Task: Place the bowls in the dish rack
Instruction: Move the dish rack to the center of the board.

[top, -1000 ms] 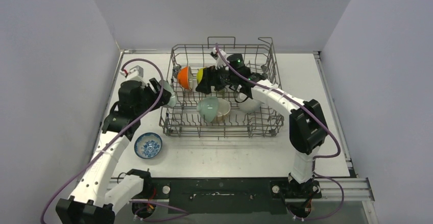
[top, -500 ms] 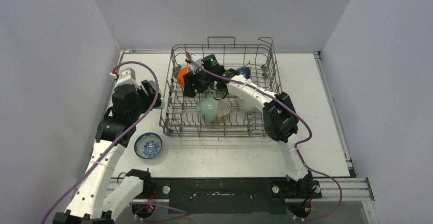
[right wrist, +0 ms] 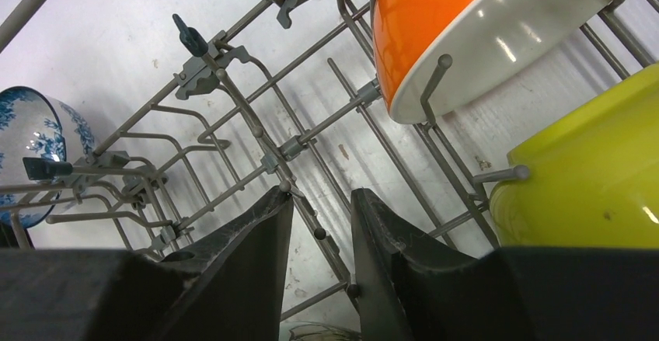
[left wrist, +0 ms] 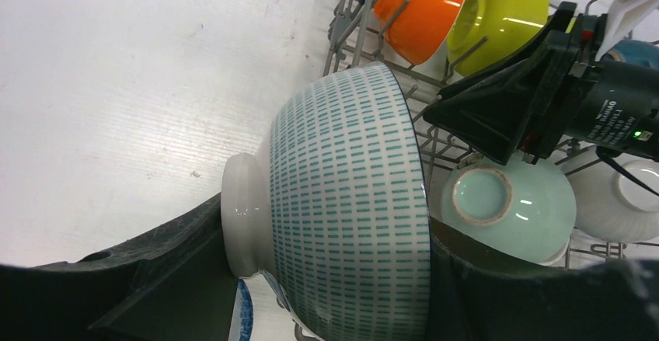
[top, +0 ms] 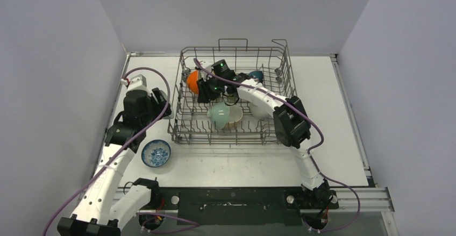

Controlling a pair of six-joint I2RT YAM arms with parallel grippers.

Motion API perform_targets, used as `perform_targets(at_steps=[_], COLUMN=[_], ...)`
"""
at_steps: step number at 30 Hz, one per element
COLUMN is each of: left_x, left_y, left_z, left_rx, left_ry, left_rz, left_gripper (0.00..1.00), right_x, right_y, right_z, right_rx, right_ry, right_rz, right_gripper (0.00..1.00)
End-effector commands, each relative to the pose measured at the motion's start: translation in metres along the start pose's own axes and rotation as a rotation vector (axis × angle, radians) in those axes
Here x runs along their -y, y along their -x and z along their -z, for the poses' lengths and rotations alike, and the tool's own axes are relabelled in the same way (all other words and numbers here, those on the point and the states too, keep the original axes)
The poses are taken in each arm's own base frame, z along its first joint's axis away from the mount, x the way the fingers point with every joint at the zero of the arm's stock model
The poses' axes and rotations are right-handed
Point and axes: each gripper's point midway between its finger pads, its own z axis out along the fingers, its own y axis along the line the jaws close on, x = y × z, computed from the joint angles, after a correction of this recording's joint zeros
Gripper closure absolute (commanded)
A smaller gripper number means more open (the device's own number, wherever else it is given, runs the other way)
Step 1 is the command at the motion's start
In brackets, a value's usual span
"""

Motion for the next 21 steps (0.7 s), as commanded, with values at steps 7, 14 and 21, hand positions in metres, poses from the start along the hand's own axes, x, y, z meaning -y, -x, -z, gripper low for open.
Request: perform_targets(at_steps=[7, 14, 21], left_x=[-0.013, -0.026, -0.034], left_y=[0.0, -0.021, -0.032], left_z=[-0.017, -0.03, -0.034], left_rx=[0.026, -0.03, -0.059], left_ry=[0.069, 0.117, 0.148], left_rz=[-0.028, -0.049, -0.064], left_gripper=[1.0, 1.0, 1.0], right_x=[-0.073, -0.08, -0.095], right_y=[-0.007, 0.001, -0.01], right_z=[-0.005, 0.01, 0.022], right_rx=[-0.01, 0.055, 0.055], right_ry=[0.135, 0.084, 0.072], right_rz=[0.094, 0.129, 0.196], right_gripper=[0.84, 0.95, 0.95])
